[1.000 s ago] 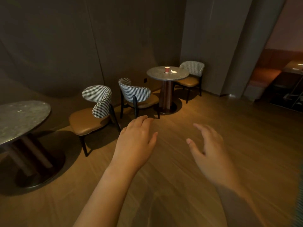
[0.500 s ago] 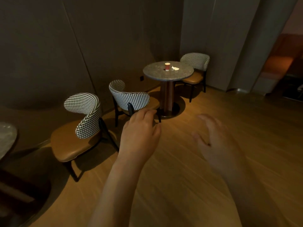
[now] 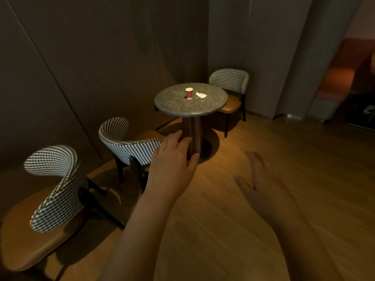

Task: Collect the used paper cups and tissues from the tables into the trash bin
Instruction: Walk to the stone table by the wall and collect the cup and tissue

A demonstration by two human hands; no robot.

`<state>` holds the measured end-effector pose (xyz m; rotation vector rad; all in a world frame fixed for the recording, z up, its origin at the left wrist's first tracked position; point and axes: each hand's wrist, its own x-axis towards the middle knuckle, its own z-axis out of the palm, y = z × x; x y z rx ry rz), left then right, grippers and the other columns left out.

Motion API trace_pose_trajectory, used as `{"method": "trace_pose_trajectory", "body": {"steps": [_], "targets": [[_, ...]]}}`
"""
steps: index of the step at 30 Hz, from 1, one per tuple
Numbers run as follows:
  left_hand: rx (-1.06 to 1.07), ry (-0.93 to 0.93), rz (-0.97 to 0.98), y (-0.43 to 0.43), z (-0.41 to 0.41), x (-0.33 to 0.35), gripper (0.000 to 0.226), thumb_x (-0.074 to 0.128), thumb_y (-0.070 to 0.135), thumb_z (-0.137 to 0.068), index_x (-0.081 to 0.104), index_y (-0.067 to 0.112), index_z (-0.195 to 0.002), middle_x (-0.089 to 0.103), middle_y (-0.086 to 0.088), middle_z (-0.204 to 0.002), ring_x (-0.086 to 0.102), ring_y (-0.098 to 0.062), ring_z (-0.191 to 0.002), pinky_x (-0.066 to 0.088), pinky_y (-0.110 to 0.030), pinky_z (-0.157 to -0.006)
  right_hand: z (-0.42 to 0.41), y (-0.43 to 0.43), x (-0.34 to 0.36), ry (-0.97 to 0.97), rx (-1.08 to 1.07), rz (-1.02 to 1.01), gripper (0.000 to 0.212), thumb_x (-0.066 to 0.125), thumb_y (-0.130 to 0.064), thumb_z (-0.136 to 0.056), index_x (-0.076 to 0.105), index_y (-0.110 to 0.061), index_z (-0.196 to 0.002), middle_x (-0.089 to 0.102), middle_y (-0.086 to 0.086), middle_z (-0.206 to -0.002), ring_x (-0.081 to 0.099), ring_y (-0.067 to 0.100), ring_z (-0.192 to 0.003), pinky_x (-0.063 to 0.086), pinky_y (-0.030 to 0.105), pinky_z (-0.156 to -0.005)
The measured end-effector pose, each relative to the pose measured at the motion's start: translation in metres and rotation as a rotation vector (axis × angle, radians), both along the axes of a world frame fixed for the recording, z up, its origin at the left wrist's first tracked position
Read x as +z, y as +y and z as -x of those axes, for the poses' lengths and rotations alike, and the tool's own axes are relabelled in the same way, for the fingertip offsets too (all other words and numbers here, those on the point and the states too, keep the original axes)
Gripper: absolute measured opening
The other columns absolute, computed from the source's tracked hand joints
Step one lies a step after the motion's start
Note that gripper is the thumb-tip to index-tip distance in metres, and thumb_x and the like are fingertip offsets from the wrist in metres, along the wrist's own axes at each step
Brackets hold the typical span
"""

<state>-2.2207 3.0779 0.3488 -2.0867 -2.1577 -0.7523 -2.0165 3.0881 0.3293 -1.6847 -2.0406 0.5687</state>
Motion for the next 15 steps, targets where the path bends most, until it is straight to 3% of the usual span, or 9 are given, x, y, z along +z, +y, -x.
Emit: {"method": "trace_pose_trajectory", "body": {"steps": [5,10,15], "targets": [[-0.012,0.017,-0.049,0.126,-0.002,0.018,0.046,0.046,0.04,-0.095,0.042,0.025,-0.138,0.034,0.006,-0.147,0.028,-0.01,-0.135,0.027,-0.035,-0.108,0.004,0.134,0.01,-0.005,0.013,-0.083,0.065,0.047,-0.046,-0.092,0.016,-0.031,-0.147,0.016,-0.006,-0.155,0.021,0.015,-0.14,0.032,0.04,-0.111],[0.047,-0.015,0.039,0.215,0.024,0.0,0.047,0.048,0.039,-0.094,0.041,0.024,-0.139,0.041,0.004,-0.143,0.033,-0.012,-0.132,0.027,-0.033,-0.107,0.029,0.231,-0.003,-0.011,0.114,-0.059,0.06,0.048,-0.043,-0.093,0.023,-0.03,-0.145,0.02,-0.007,-0.153,0.022,0.012,-0.138,0.028,0.033,-0.109],[0.09,-0.053,-0.013,0.324,0.052,-0.015,0.043,0.05,0.037,-0.093,0.047,0.023,-0.134,0.049,0.003,-0.135,0.041,-0.013,-0.125,0.035,-0.034,-0.104,0.051,0.34,-0.019,-0.026,0.12,-0.055,0.059,0.05,-0.04,-0.092,0.026,-0.029,-0.145,0.023,-0.007,-0.152,0.023,0.012,-0.138,0.028,0.032,-0.109]]}}
